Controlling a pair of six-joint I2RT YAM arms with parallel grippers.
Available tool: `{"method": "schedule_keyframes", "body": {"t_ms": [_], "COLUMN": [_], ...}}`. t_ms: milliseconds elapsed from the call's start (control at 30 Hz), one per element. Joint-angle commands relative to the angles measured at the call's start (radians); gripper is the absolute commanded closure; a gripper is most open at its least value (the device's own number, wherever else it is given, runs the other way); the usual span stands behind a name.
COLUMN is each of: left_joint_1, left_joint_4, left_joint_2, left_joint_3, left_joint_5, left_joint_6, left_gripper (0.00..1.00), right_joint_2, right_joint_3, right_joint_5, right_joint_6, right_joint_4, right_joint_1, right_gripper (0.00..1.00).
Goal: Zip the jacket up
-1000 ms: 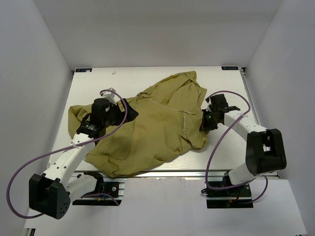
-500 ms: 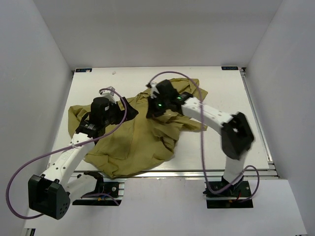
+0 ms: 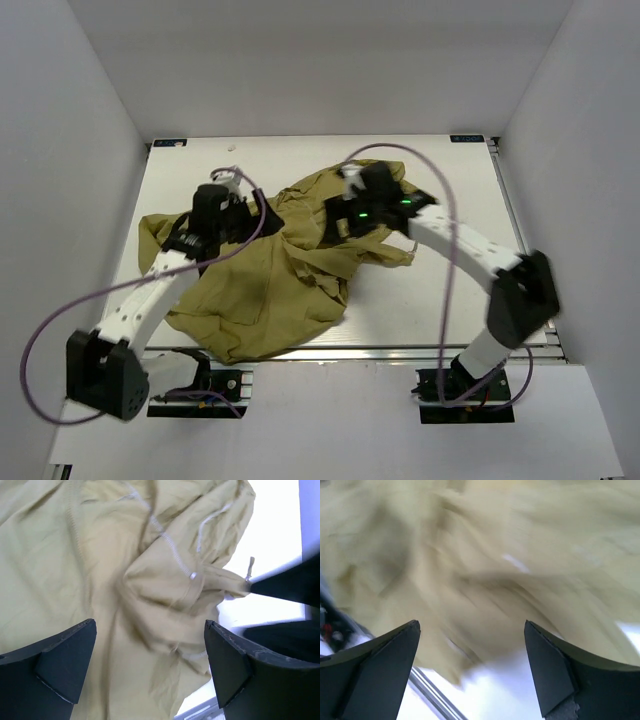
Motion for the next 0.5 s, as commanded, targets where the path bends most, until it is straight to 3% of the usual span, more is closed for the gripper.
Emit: {"method": "schedule_keyframes", "body": {"t_ms": [0, 100, 200, 267, 467], "left_joint_1": [-0.037, -0.102, -0.155, -0.161, -0.166], "left_joint_4": [0.087, 0.1, 0.09, 0.106, -0.199], "left_joint_2": [0.14, 0.347, 0.524, 0.585, 0.892], "left_joint_3": [0.114, 0.283, 0.429, 0.493, 0.812], "left_joint_5": [0.124, 0.22, 0.349, 0.382, 0.463], "left_joint_6": [0.099, 0.23, 0.48, 0.528, 0.743], "left_gripper": [0.02, 0.02, 0.02, 0.02, 0.02], "right_joint_2": [-0.212, -0.297, -0.301, -0.263, -0.147], "right_joint_3": [-0.229, -0.381, -0.47, -0.471, -0.452], "right_joint_5": [-0.007, 0.014, 0.05, 0.068, 0.18], "right_joint_6": [-0.099, -0.153, -0.27, -0.283, -0.392], "right_joint_4": [0.015, 0.014, 0.101, 0.14, 0.224], "right_joint_1": [-0.146, -0.261, -0.282, -0.28, -0.282], "right_gripper": [0.11, 0.11, 0.11, 0.11, 0.11]}}
